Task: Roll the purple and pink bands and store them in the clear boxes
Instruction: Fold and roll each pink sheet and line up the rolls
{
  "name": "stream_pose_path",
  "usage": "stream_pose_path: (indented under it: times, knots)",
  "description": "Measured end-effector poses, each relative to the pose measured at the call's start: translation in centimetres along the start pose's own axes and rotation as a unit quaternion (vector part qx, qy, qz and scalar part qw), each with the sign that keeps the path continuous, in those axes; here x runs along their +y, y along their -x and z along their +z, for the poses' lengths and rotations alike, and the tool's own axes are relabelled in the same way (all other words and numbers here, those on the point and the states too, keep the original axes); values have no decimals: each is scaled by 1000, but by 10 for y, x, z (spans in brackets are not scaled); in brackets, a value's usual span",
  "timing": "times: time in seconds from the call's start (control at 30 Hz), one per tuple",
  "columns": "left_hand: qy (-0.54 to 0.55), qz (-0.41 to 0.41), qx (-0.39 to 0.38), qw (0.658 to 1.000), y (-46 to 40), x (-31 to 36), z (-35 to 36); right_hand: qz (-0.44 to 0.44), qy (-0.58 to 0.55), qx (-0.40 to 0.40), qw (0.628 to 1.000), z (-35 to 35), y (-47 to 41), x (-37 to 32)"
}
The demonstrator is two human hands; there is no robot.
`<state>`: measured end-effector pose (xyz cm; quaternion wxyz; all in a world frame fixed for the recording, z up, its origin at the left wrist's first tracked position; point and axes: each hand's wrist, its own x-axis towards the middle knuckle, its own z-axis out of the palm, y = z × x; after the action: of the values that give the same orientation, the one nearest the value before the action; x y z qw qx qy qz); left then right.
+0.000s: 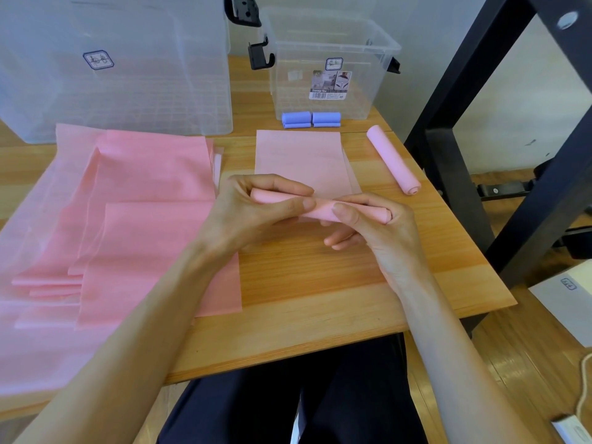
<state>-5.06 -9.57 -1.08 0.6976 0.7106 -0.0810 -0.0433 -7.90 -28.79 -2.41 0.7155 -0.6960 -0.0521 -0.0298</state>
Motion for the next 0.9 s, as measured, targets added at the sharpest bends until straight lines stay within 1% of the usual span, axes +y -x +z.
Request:
stream_pose_path:
  times: [0.1,0.23,0.4,0.53,0.63,0.73,0.83,0.9]
  knots:
    - [-8,-8,11,1000,-2,-2,0,-2,-2,1,1000,1,0,0]
    - [23,-50,17,998,-3,-3,-1,-16,-1,4,1000,1,0,1]
    - [24,-10,-4,1000,-1,-1,-2,-11,-2,16,1000,0,0,0]
    - [16,-2,0,1000,0,0,0,-1,1,9,1000,0,0,0]
    - [5,-19,4,1000,-2,-2,-2,-4,-4,-3,1000,1,0,0]
    - [11,-49,-14,999,-2,-3,-4,-8,-1,-12,1000,0,0,0]
    - [-13,-17,-23,999,0,-1,-4,-10,-10,0,1000,-1,0,0]
    - [-8,3,-20,1000,0,-1,-4,-1,-10,7,1000,-1,0,0]
